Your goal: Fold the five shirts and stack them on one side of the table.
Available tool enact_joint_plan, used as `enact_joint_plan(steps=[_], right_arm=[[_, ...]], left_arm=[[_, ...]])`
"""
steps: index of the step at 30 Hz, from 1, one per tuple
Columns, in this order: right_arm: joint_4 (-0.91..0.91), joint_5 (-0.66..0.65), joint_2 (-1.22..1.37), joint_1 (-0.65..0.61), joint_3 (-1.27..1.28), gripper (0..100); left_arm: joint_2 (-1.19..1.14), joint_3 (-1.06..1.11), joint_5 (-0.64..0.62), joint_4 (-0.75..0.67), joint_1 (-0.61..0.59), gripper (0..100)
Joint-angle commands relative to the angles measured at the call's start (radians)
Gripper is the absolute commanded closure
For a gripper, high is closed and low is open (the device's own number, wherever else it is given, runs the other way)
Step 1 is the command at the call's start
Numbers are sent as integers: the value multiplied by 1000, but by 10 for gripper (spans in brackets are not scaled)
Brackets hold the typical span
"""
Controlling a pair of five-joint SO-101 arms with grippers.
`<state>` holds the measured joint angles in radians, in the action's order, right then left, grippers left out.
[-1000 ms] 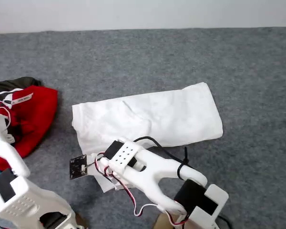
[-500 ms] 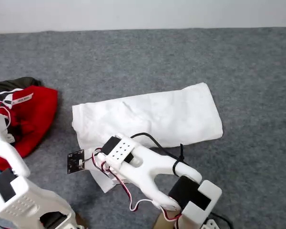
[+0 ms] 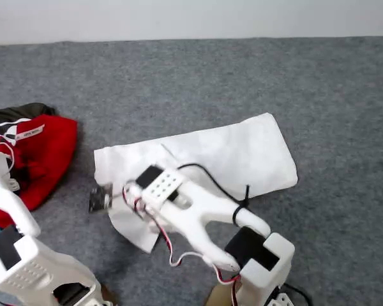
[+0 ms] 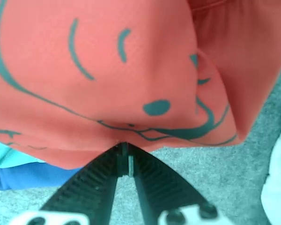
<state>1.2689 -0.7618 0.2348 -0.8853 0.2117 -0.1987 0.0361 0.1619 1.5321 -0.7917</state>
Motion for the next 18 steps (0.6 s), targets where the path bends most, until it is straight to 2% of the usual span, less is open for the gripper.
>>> enact_joint_plan(steps=[1,8,18], right_arm=[[27,-11,-8,70,-130,984],[18,-8,8,124,-221,984],[28,17,202,237,-433,984]], left_arm=[[55,-7,-3,-14,3,997],[54,-7,-3,-14,3,997],[54,-5,-3,-14,3,997]])
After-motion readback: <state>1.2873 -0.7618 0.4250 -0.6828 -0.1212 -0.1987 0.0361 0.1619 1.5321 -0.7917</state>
